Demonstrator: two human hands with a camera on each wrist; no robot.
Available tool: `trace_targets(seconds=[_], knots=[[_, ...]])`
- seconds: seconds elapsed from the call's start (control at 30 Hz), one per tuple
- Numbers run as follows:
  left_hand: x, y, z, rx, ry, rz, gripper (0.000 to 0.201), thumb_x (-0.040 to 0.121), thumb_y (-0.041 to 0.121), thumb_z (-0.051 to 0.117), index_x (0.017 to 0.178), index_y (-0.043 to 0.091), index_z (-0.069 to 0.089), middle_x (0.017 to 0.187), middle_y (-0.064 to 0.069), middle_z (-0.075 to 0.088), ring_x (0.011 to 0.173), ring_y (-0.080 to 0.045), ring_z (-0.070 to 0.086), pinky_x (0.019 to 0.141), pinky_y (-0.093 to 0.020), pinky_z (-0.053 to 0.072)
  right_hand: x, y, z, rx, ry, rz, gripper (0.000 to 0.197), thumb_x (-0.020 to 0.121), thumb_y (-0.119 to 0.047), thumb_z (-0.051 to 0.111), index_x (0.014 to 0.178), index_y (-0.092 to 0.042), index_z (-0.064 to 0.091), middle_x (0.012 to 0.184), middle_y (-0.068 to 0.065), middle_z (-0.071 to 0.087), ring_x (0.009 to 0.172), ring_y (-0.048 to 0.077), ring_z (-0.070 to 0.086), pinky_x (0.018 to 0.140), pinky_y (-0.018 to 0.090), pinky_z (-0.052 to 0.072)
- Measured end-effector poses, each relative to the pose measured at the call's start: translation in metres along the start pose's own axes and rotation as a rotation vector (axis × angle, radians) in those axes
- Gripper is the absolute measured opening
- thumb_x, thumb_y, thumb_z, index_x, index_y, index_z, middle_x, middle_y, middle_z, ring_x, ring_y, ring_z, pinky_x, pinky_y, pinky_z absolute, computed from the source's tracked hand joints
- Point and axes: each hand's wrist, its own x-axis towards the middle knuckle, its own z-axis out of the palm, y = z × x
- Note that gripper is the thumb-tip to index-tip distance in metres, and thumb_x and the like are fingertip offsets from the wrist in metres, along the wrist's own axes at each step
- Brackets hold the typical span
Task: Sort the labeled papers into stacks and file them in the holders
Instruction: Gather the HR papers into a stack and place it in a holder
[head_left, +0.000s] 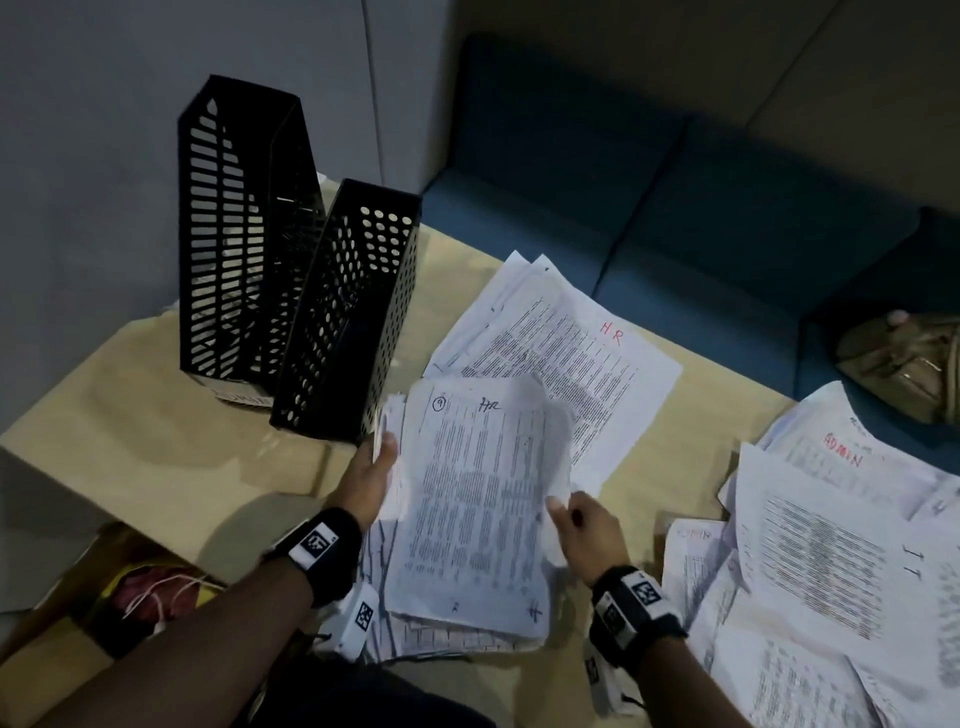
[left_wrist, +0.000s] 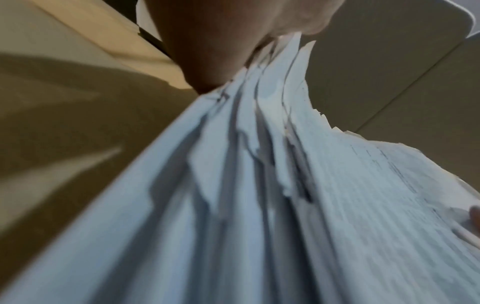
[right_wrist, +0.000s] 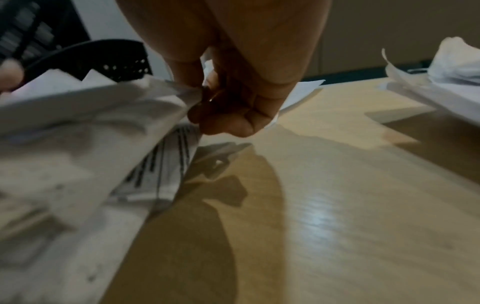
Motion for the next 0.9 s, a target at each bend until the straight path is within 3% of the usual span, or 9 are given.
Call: trace_targets(seconds=[0.1, 0.23, 0.33, 0.4, 0.47, 0.57, 0.67, 0.8, 0.9], knots=[[0.003, -0.007, 0.000, 0.125, -0.028, 0.041, 0.070, 0.081, 0.041, 0.073, 0.140, 0.024, 0.039, 0.127, 0.011, 0.052, 0.120, -0.014, 0.050, 0.102, -0.033, 0.038, -0.005, -0.012, 0.000, -0.057, -0.068, -0.069, 0.029, 0.096, -0.040, 0.050, 0.072, -0.022, 0.052, 0.063, -0.008, 0.052, 0.058, 0.009, 0.049, 0.052, 0.022, 0.036], [0.003, -0.010, -0.002, 0.143, -0.033, 0.038, 0.048, 0.085, 0.019, 0.072, 0.128, 0.021, 0.051, 0.121, 0.007, 0.063, 0.116, -0.017, 0.057, 0.101, -0.034, 0.041, 0.003, -0.021, -0.005, -0.176, -0.022, -0.091, 0.037, 0.097, -0.037, 0.048, 0.062, -0.024, 0.044, 0.064, -0.007, 0.048, 0.063, 0.019, 0.052, 0.057, 0.027, 0.034], [-0.006, -0.004, -0.001, 0.108, -0.115, 0.067, 0.047, 0.086, 0.014, 0.070, 0.128, 0.022, 0.050, 0.114, 0.011, 0.064, 0.112, -0.015, 0.060, 0.093, -0.029, 0.045, 0.019, -0.027, -0.008, -0.060, 0.111, -0.086, 0.014, 0.095, -0.026, 0.052, 0.102, -0.015, 0.057, 0.096, 0.005, 0.060, 0.087, 0.026, 0.059, 0.074, 0.026, 0.042], [-0.012, 0.002, 0.002, 0.102, -0.201, 0.080, 0.052, 0.088, 0.005, 0.065, 0.132, 0.023, 0.046, 0.112, 0.012, 0.064, 0.104, -0.007, 0.062, 0.081, -0.016, 0.048, 0.031, -0.035, -0.011, 0.025, 0.119, -0.082, 0.040, 0.092, -0.024, 0.052, 0.128, -0.007, 0.047, 0.113, 0.010, 0.056, 0.101, 0.026, 0.058, 0.085, 0.029, 0.046], [-0.016, 0.005, 0.004, 0.167, -0.275, 0.090, 0.059, 0.088, -0.001, 0.060, 0.138, 0.024, 0.039, 0.115, 0.007, 0.063, 0.098, -0.004, 0.063, 0.074, -0.015, 0.052, 0.037, -0.046, -0.012, 0.146, 0.118, -0.124, 0.052, 0.087, -0.039, 0.049, 0.131, -0.012, 0.041, 0.118, 0.009, 0.055, 0.107, 0.027, 0.057, 0.092, 0.039, 0.050], [-0.016, 0.004, 0.007, 0.265, -0.306, 0.081, 0.065, 0.087, 0.005, 0.059, 0.144, 0.025, 0.033, 0.123, 0.000, 0.062, 0.102, -0.025, 0.066, 0.087, -0.041, 0.056, 0.043, -0.058, -0.012, 0.223, 0.117, -0.133, 0.073, 0.088, -0.051, 0.047, 0.146, -0.019, 0.017, 0.143, 0.014, 0.043, 0.129, 0.031, 0.045, 0.108, 0.050, 0.038], [-0.015, 0.006, 0.011, 0.244, -0.289, 0.123, 0.070, 0.088, 0.015, 0.065, 0.146, 0.031, 0.029, 0.136, 0.006, 0.052, 0.119, -0.020, 0.056, 0.102, -0.037, 0.044, 0.047, -0.070, -0.013, 0.237, 0.003, -0.016, 0.092, 0.094, -0.027, 0.054, 0.144, -0.039, -0.022, 0.154, 0.013, 0.029, 0.139, 0.029, 0.034, 0.116, 0.047, 0.026], [-0.009, 0.016, 0.018, 0.239, -0.271, 0.293, 0.067, 0.092, 0.011, 0.056, 0.140, 0.049, 0.031, 0.147, 0.018, 0.039, 0.135, -0.003, 0.039, 0.114, -0.036, 0.032, 0.032, -0.064, -0.006, -0.005, -0.076, -0.071, 0.089, 0.094, -0.027, 0.057, 0.151, -0.023, -0.010, 0.157, 0.013, 0.021, 0.140, 0.030, 0.032, 0.113, 0.040, 0.029], [-0.006, 0.023, 0.023, 0.272, -0.294, 0.319, 0.076, 0.087, -0.011, 0.042, 0.121, 0.056, 0.045, 0.141, 0.016, 0.045, 0.132, -0.010, 0.045, 0.106, -0.031, 0.038, 0.037, -0.062, -0.010, -0.181, 0.131, -0.192, 0.100, 0.086, -0.037, 0.065, 0.151, -0.022, -0.009, 0.161, 0.009, -0.002, 0.147, 0.028, 0.013, 0.117, 0.043, 0.024]])
